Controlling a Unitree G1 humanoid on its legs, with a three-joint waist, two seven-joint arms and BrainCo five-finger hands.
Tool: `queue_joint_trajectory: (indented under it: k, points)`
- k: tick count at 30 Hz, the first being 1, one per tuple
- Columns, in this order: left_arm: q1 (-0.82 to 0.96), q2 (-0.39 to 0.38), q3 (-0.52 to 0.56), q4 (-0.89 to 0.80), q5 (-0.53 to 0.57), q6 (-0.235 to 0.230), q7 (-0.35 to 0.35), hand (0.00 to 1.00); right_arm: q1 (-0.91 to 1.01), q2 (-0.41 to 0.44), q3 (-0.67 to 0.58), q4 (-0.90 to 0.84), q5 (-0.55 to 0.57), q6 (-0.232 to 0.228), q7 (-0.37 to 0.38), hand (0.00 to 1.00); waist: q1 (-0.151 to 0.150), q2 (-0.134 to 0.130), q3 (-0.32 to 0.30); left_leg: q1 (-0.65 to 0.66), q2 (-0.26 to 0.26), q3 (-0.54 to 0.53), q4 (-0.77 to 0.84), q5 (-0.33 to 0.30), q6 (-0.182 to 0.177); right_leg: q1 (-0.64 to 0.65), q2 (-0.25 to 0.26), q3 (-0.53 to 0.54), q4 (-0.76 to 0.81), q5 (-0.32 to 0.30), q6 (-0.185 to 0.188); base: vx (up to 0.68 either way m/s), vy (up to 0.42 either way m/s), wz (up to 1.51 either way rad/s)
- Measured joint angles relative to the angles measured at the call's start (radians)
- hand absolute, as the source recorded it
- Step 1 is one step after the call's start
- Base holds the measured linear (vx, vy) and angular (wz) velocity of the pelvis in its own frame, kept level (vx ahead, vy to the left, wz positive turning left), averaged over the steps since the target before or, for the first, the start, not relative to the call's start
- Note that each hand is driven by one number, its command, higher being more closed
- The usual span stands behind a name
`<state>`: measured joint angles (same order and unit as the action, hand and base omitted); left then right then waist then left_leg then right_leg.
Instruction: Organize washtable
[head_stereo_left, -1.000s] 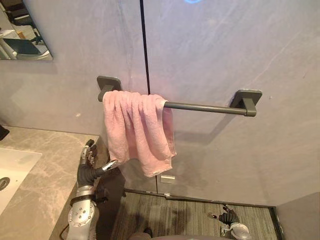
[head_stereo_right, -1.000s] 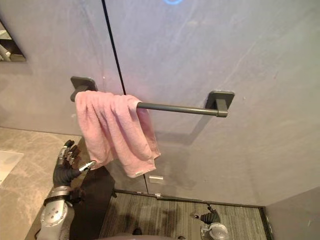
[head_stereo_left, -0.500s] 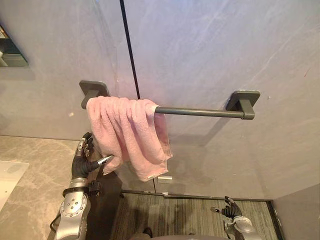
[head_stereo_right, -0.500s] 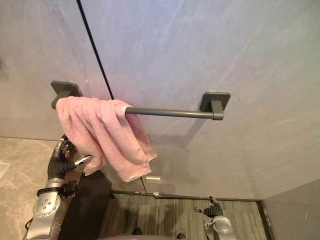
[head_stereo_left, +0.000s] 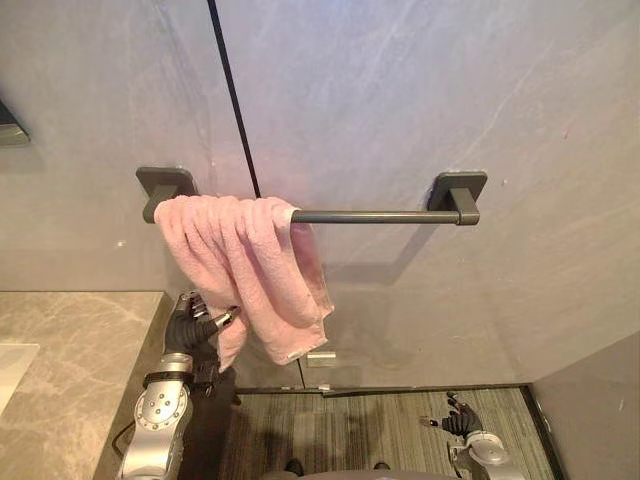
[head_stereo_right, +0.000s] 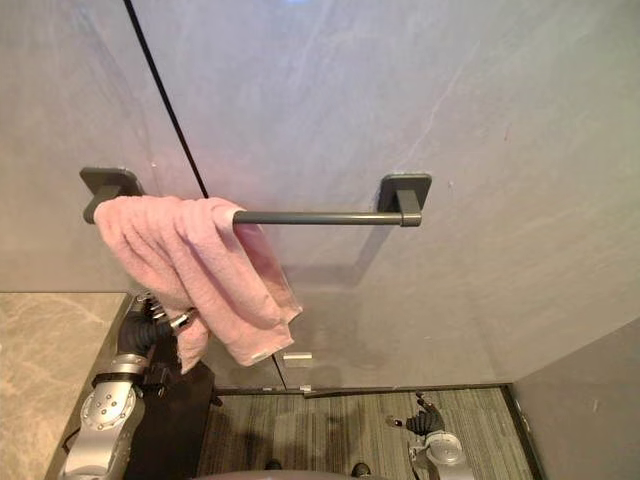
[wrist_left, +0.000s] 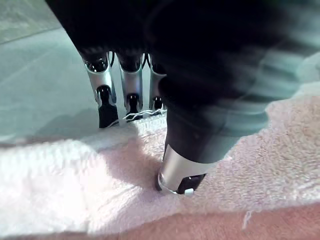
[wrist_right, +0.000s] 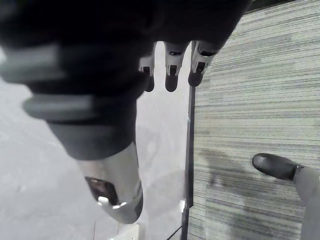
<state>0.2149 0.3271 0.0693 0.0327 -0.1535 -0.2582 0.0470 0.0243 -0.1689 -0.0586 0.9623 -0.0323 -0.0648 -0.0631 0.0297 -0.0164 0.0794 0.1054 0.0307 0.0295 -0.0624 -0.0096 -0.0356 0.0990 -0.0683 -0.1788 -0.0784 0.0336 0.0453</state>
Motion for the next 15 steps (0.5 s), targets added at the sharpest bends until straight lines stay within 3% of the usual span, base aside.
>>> queue_joint_trajectory:
  k: [7,15]
  points:
    - [0.000,0.000,0.001,0.000,-0.001,0.000,0.013,1.00,0.008,-0.007,0.077,-0.131,0.006,-0.005,0.015,0.00,-0.015,-0.002,-0.001,0.009,-0.002,0.002,-0.005,0.000,0.000,0.010,0.000,0.015,-0.010,0.003,0.001,0.01,-0.002,-0.06]
    - [0.003,-0.001,-0.019,0.000,0.000,-0.002,0.022,1.00,0.077,-0.088,0.342,-0.585,0.054,-0.066,0.160,0.00,-0.013,-0.004,-0.001,0.014,0.001,0.002,0.000,-0.002,0.001,0.004,0.000,0.023,-0.003,0.007,0.001,-0.07,-0.010,-0.03]
